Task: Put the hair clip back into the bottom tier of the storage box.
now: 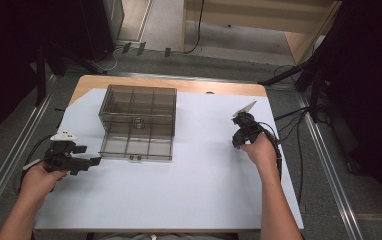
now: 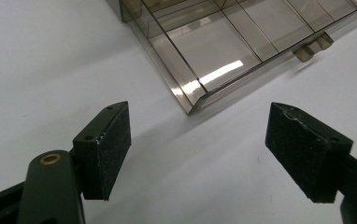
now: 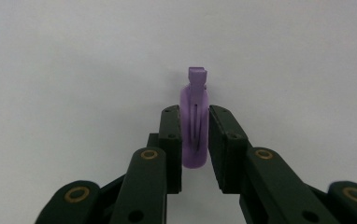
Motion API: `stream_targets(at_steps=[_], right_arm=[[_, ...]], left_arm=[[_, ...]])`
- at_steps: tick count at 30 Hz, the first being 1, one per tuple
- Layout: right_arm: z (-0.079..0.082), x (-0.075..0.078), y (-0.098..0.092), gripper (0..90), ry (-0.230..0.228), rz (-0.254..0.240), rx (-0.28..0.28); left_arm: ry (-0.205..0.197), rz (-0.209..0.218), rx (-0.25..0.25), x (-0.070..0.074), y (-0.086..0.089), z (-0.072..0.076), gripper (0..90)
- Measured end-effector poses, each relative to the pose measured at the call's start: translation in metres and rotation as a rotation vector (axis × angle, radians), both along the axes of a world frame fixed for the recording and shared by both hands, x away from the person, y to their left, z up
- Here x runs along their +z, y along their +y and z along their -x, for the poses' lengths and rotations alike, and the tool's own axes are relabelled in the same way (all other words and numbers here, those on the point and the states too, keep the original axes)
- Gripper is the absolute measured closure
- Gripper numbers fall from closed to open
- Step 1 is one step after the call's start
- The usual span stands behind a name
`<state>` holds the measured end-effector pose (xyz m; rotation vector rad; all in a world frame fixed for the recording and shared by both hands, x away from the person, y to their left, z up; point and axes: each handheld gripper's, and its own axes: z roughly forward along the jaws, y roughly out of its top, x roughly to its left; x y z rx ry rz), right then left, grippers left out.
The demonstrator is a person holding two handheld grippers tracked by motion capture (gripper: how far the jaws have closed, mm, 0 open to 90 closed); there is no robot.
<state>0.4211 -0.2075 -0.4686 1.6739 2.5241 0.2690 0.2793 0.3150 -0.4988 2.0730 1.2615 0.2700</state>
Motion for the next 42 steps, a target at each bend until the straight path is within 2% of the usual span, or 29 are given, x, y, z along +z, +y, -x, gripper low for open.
stream_targets(at_steps=[8,15,24,38,42], right_arm=[[0.004,0.007,0.011,77.2,-0.009,-0.012,0.028],[0.009,0.013,0.023,77.2,-0.023,-0.042,0.076],[0.014,0.019,0.032,77.2,-0.039,-0.080,0.099],[0.021,0.024,0.053,77.2,-0.071,-0.123,0.202],[0.023,0.026,0.057,77.1,-0.078,-0.124,0.214]], left_arm=[[-0.008,0.006,0.002,0.000,0.001,0.000,23.3],[-0.005,0.000,-0.005,0.001,0.000,0.000,23.3],[0.000,-0.001,-0.010,0.000,-0.001,-0.001,23.3],[-0.004,-0.004,-0.002,0.000,-0.002,0.000,23.3],[-0.003,-0.006,-0.001,0.000,-0.002,0.001,23.3]])
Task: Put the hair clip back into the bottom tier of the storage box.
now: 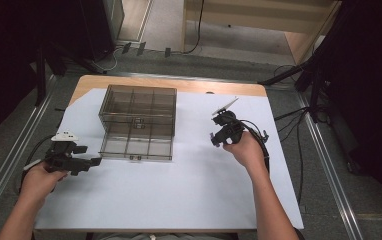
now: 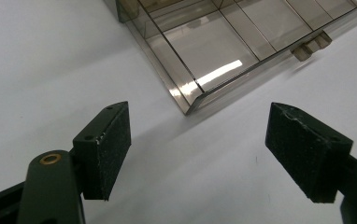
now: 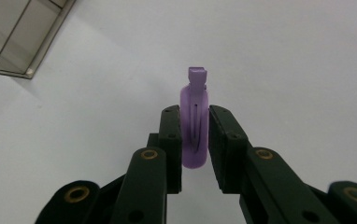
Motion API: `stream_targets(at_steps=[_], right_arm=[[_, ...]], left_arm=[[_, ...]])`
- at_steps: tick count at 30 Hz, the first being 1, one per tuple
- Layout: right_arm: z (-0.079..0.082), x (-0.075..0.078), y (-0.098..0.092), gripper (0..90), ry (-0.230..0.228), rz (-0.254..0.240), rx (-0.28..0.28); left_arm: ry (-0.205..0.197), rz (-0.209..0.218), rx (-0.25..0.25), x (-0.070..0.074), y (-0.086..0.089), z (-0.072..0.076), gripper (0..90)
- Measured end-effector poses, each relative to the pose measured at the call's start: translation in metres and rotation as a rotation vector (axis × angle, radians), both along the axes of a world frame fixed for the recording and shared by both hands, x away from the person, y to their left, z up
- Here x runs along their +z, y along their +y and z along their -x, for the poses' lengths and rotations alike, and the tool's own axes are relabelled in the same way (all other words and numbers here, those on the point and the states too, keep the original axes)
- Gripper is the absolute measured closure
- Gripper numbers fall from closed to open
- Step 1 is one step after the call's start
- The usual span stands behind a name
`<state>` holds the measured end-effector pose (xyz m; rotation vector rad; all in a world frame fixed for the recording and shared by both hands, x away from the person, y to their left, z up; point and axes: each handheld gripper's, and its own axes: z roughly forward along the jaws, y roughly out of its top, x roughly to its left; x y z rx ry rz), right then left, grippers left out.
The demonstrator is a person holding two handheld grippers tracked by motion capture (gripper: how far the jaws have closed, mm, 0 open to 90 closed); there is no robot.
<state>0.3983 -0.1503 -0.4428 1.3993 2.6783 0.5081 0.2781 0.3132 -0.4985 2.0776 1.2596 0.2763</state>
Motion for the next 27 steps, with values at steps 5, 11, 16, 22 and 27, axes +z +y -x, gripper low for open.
stream_targets(at_steps=[5,11,16,22,27], right_arm=[[0.002,0.002,0.008,77.2,-0.016,-0.017,0.038],[0.004,0.005,0.017,77.2,-0.041,-0.030,0.065],[0.005,0.005,0.023,77.2,-0.043,-0.046,0.083],[0.007,0.007,0.031,77.2,-0.065,-0.058,0.116],[0.009,0.007,0.034,77.2,-0.064,-0.058,0.139]], left_arm=[[-0.003,0.003,0.000,0.000,-0.001,0.001,23.3],[0.004,0.003,-0.003,-0.001,-0.001,0.003,23.3],[0.001,0.001,-0.001,-0.001,-0.002,0.004,23.3],[0.004,0.005,-0.001,-0.001,-0.001,0.006,23.3],[-0.001,-0.004,0.006,-0.001,0.001,0.008,23.2]])
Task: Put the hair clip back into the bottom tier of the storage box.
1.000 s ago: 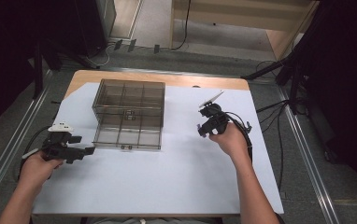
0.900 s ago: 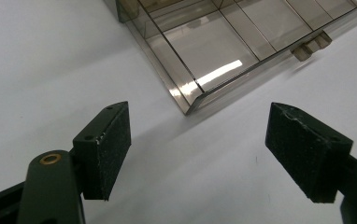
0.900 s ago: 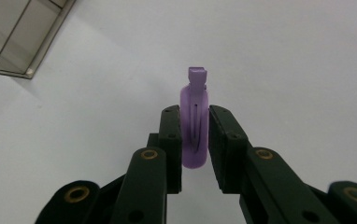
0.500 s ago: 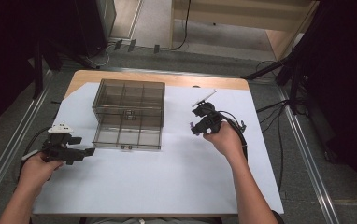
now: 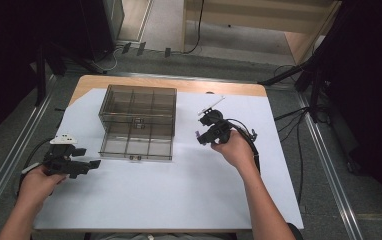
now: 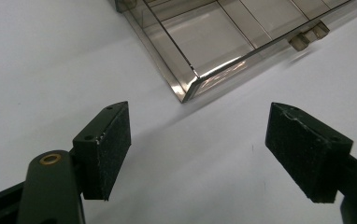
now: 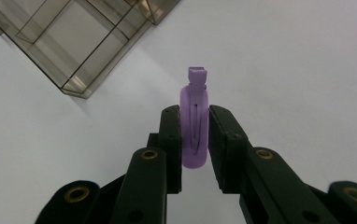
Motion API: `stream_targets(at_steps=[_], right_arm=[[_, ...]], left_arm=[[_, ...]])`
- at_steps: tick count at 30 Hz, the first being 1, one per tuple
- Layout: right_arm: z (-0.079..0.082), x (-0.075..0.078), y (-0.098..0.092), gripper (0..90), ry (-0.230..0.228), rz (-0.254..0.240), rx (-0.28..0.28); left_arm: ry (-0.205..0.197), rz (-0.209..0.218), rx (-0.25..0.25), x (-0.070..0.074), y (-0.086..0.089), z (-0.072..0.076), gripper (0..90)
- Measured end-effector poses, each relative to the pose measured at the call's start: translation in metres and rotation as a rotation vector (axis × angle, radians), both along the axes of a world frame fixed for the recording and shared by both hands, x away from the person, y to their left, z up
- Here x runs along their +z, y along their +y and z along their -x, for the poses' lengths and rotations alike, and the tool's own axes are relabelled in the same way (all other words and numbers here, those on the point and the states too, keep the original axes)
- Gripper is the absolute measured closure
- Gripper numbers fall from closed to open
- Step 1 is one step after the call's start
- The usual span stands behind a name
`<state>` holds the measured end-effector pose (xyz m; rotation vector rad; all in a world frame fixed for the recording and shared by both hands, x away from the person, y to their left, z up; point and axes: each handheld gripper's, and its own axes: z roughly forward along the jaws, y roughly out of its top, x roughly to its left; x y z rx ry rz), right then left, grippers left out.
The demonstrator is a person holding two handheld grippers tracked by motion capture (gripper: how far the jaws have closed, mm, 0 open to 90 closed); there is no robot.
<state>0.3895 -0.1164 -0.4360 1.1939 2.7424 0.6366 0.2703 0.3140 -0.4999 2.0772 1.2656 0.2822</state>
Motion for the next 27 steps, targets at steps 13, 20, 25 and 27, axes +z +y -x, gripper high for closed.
stream_targets(at_steps=[13,20,25,27], right_arm=[[0.003,0.001,0.015,77.2,-0.012,-0.019,0.050],[0.006,0.004,0.026,77.2,-0.016,-0.019,0.078],[0.008,0.005,0.032,77.1,-0.030,-0.023,0.099],[0.010,0.006,0.036,77.2,-0.040,-0.027,0.115]], left_arm=[[0.004,-0.002,-0.002,-0.001,-0.001,0.003,23.2],[0.007,0.002,0.006,-0.001,-0.001,0.005,23.1],[0.006,0.004,0.004,-0.001,-0.001,0.006,23.0],[0.003,-0.002,0.008,0.000,-0.001,0.007,23.0]])
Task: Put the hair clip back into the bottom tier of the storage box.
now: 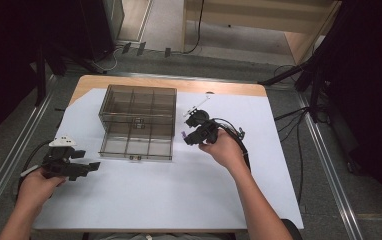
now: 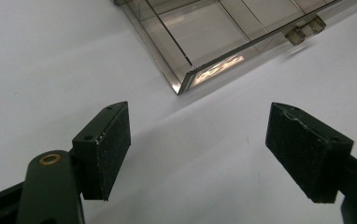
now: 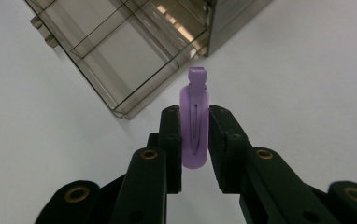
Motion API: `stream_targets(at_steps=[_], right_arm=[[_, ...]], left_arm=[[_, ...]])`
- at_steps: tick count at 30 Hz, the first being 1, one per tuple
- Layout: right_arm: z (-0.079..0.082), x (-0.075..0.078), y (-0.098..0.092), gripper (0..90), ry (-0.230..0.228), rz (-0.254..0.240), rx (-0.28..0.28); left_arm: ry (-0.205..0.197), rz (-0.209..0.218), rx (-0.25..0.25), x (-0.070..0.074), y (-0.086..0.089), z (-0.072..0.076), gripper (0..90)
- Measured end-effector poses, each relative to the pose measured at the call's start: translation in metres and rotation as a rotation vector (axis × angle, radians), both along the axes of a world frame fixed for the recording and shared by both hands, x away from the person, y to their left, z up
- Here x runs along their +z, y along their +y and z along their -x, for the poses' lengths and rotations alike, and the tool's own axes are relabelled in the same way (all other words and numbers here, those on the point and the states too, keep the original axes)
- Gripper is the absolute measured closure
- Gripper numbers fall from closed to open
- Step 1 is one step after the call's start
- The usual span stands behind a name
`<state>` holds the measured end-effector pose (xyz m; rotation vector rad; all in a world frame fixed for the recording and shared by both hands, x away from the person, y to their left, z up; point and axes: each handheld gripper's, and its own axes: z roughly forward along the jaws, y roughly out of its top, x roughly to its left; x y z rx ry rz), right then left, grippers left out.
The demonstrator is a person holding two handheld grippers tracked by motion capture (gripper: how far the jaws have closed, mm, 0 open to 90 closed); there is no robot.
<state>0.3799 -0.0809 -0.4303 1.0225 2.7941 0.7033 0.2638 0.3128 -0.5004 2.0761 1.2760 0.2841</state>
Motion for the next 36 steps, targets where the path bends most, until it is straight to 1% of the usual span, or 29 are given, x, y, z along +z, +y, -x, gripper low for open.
stream_targets(at_steps=[2,3,8,15,18,28,36], right_arm=[[0.000,0.000,0.001,77.2,0.003,0.003,0.003],[0.001,-0.001,0.004,77.2,0.003,0.004,0.008],[0.002,-0.003,0.011,77.2,0.012,0.010,0.016],[0.003,-0.004,0.017,77.2,0.013,0.006,0.030],[0.003,-0.003,0.019,77.2,0.013,0.001,0.026],[0.004,-0.004,0.027,77.1,0.016,-0.001,0.043],[0.003,-0.005,0.034,77.2,0.023,-0.001,0.056]], left_arm=[[0.001,0.001,-0.004,0.000,0.000,0.000,23.0],[-0.011,0.001,-0.004,0.001,0.000,0.001,23.0],[-0.007,0.000,-0.002,0.001,0.001,0.002,23.1],[0.001,-0.003,-0.004,0.001,0.000,0.002,23.0],[-0.002,-0.004,-0.003,0.000,0.000,0.002,23.0],[-0.005,0.001,-0.004,0.000,0.000,0.002,23.0],[-0.002,-0.004,-0.006,0.000,0.000,0.003,23.0]])
